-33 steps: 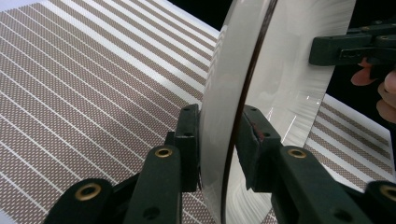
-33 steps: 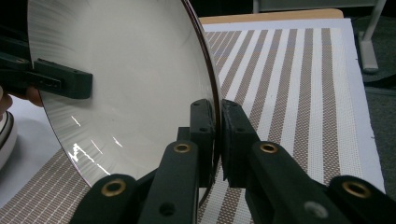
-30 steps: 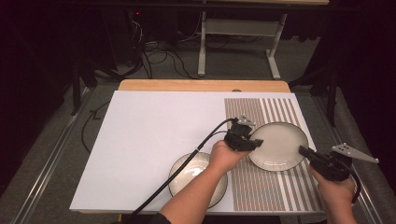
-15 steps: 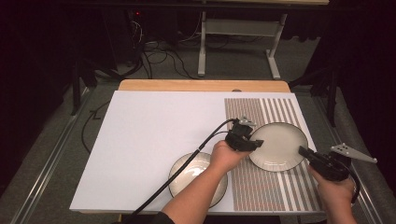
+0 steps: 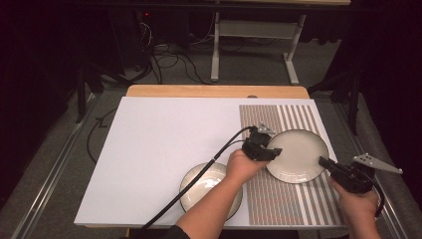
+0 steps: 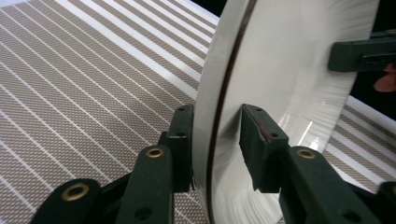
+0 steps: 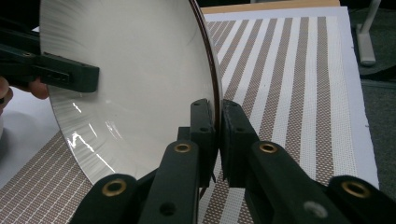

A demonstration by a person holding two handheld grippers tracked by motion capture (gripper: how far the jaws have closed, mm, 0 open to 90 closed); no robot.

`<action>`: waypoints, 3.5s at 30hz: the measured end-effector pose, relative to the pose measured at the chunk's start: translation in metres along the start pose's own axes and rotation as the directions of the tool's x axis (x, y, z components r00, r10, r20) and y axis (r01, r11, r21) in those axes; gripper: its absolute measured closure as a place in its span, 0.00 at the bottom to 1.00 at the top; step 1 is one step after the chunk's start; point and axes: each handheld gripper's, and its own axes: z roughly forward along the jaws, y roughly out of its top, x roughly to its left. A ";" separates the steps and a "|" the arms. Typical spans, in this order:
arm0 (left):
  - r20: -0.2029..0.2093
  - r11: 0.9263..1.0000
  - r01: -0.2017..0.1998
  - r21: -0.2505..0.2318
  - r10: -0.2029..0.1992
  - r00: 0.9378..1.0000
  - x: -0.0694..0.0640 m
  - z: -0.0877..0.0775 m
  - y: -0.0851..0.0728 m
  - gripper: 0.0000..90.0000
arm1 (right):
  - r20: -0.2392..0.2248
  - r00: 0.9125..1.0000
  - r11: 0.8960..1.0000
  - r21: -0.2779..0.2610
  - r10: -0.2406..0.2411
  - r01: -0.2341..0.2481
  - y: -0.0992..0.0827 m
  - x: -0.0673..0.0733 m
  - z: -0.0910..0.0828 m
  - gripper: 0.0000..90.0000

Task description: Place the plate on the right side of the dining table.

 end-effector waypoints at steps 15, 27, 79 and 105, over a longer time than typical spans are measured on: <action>-0.057 0.993 -0.020 -0.116 0.014 0.998 0.014 -0.051 -0.006 0.46 | 0.016 1.000 1.000 0.005 -0.015 0.015 0.002 0.003 0.001 0.96; -0.120 0.985 -0.018 -0.173 -0.003 0.993 0.032 -0.108 -0.034 0.34 | 0.029 0.999 1.000 0.014 -0.021 0.021 0.003 0.004 0.002 0.96; -0.329 0.932 -0.061 -0.358 -0.065 0.942 0.061 -0.244 -0.147 0.00 | 0.054 0.996 0.992 0.100 0.070 -0.076 0.011 -0.012 0.031 0.92; -0.393 0.912 -0.140 -0.386 -0.025 0.919 0.063 -0.267 -0.145 0.00 | 0.088 0.990 0.982 0.141 0.111 -0.123 0.015 -0.015 0.044 0.90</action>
